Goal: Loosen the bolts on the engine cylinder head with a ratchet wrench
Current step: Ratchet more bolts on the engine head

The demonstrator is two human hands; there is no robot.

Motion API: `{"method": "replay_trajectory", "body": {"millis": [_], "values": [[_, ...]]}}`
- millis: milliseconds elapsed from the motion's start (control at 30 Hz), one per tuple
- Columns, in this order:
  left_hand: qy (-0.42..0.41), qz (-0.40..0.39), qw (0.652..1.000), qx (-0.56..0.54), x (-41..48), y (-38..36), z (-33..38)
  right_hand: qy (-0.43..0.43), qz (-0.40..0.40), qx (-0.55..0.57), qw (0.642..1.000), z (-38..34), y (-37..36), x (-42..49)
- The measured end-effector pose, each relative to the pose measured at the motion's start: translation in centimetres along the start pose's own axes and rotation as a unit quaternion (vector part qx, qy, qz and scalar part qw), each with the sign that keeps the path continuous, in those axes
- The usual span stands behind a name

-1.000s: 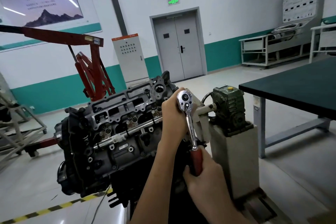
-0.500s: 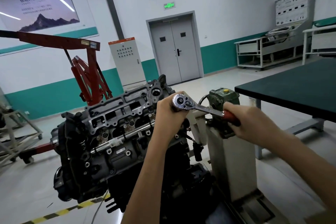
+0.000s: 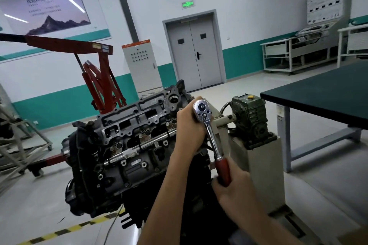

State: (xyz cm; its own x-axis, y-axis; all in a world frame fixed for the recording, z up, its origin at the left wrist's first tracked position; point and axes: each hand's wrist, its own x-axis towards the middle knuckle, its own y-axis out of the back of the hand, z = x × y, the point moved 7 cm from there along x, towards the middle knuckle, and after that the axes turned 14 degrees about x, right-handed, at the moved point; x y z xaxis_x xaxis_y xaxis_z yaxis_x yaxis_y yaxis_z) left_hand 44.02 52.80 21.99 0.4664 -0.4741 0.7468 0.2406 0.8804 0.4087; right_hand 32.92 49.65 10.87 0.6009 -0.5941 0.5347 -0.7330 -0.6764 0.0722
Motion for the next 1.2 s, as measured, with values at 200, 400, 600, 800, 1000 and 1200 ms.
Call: {"method": "replay_trajectory", "body": {"millis": [200,400,600,800,1000,1200], "values": [[-0.005,-0.025,1.000,0.018,0.2,0.2,0.3,0.133,-0.140,-0.300,0.934,-2.5,8.0,7.1],[-0.017,-0.035,0.999,0.018,0.0,0.4,0.6,0.132,-0.137,-0.326,0.926,-2.8,8.3,8.9],[-0.037,0.060,0.997,0.013,-0.6,0.3,0.8,0.015,-0.058,-0.081,0.995,-1.0,2.2,1.2],[0.010,0.024,1.000,-0.008,0.1,-0.1,-0.3,-0.030,-0.041,0.010,0.999,-0.6,-0.7,0.0],[0.004,0.002,1.000,0.010,0.3,0.1,0.3,0.106,-0.136,-0.293,0.940,-2.4,7.6,7.1],[-0.008,-0.011,1.000,-0.012,0.1,0.4,0.4,0.134,-0.133,-0.331,0.924,-3.2,8.2,9.0]]}}
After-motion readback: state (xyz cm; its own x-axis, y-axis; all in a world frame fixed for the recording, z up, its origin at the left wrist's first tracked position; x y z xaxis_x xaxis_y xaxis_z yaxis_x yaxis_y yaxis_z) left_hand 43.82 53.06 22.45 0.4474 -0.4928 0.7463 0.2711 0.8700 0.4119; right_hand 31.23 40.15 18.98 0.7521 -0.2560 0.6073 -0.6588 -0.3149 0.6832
